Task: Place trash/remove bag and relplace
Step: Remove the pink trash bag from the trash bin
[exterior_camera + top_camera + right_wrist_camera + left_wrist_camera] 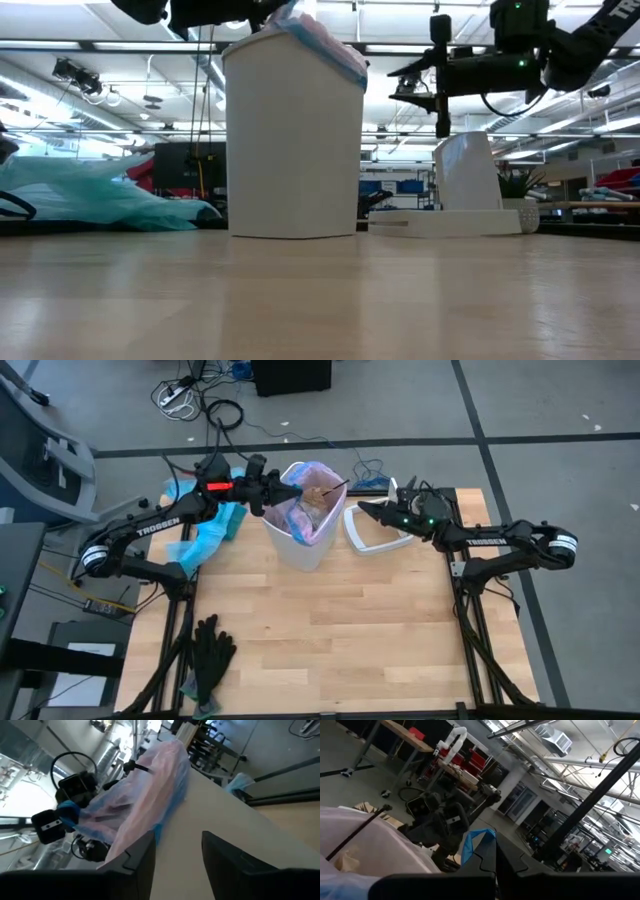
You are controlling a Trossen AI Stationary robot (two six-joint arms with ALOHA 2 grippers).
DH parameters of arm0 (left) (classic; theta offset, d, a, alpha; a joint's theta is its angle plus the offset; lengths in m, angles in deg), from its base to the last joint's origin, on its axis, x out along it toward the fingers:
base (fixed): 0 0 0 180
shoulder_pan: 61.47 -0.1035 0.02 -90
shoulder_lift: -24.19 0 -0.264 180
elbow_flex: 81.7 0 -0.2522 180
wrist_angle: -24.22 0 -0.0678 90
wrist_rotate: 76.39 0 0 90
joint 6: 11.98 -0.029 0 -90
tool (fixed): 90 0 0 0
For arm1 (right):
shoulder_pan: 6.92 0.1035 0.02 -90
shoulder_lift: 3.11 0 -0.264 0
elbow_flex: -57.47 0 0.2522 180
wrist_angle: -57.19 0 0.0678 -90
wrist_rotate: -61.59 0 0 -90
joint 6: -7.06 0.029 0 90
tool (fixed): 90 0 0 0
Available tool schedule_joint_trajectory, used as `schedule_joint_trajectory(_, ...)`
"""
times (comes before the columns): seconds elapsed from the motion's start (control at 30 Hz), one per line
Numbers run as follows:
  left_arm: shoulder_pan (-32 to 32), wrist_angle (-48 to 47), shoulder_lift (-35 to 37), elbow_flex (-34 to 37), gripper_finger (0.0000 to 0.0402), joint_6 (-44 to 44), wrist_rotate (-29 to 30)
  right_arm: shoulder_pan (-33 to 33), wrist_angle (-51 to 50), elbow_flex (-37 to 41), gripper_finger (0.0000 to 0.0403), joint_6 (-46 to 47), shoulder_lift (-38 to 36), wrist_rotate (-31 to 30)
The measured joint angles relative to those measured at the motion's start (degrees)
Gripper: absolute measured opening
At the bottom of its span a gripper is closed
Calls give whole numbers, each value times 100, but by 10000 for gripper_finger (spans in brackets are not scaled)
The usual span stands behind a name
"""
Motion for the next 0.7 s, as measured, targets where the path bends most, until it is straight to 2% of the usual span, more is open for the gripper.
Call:
schedule_joint_trajectory(0.17,0,1,0,0,1,-1,8,290,11,-229,147,36,163,-61)
schedule_joint_trajectory(0.3,0,1,0,0,1,-94,20,418,-229,-593,142,-144,679,-85)
schedule_joint_trajectory(0.47,0,-3,0,0,1,-111,17,357,524,-647,136,-18,1040,-72)
schedule_joint_trajectory(0.7,0,-53,0,0,1,-123,-10,316,629,-625,128,-3,1176,69)
